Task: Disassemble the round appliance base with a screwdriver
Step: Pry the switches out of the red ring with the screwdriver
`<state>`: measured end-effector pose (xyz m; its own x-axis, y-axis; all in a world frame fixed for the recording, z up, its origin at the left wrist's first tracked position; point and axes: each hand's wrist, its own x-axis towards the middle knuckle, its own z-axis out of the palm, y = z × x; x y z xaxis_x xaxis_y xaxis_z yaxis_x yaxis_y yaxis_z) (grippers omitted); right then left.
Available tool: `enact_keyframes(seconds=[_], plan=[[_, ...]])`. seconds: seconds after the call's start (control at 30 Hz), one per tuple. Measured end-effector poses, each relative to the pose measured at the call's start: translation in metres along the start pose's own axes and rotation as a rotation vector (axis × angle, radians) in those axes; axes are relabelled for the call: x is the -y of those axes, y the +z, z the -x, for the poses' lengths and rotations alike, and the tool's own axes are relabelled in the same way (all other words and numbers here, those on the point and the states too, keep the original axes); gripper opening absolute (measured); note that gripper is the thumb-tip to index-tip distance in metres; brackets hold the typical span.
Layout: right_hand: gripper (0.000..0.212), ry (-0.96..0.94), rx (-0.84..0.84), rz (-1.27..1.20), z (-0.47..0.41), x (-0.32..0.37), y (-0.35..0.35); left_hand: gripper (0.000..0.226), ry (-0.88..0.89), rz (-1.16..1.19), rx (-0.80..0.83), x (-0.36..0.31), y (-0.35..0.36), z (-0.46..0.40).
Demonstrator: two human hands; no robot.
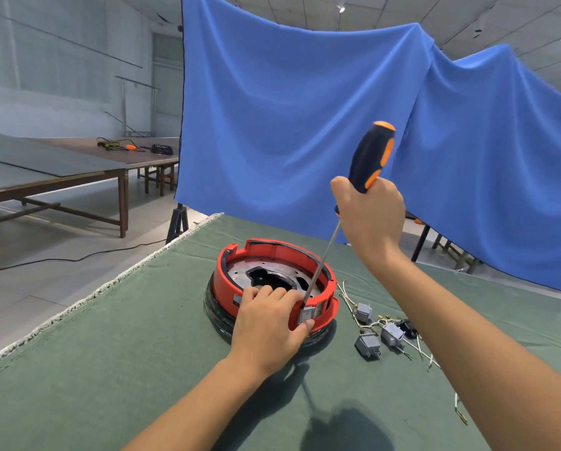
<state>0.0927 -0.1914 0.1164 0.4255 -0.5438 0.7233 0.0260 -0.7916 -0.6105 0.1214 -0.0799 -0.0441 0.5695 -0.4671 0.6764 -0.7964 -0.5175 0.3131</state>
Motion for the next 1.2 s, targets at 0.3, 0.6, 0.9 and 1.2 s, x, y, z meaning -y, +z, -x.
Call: enact_keyframes(seconds=[0.3,0.6,0.9,1.2], plan=[[0.032,-0.053,0.245,0.168,-0.028,0.010,0.054,0.030,-0.107,0.115,-0.105,0.000,0.003,-0.003],[0.035,-0.338,0.472,0.147,-0.008,0.039,0.068,0.031,-0.085,0.041,-0.046,0.004,0.004,-0.004],[0.028,-0.050,-0.042,-0.183,-0.004,-0.014,-0.028,0.025,-0.023,0.000,-0.070,-0.001,0.002,0.001],[0.023,0.344,-0.448,-0.490,0.044,-0.084,-0.061,0.035,0.136,-0.158,-0.051,-0.013,0.007,0.009]])
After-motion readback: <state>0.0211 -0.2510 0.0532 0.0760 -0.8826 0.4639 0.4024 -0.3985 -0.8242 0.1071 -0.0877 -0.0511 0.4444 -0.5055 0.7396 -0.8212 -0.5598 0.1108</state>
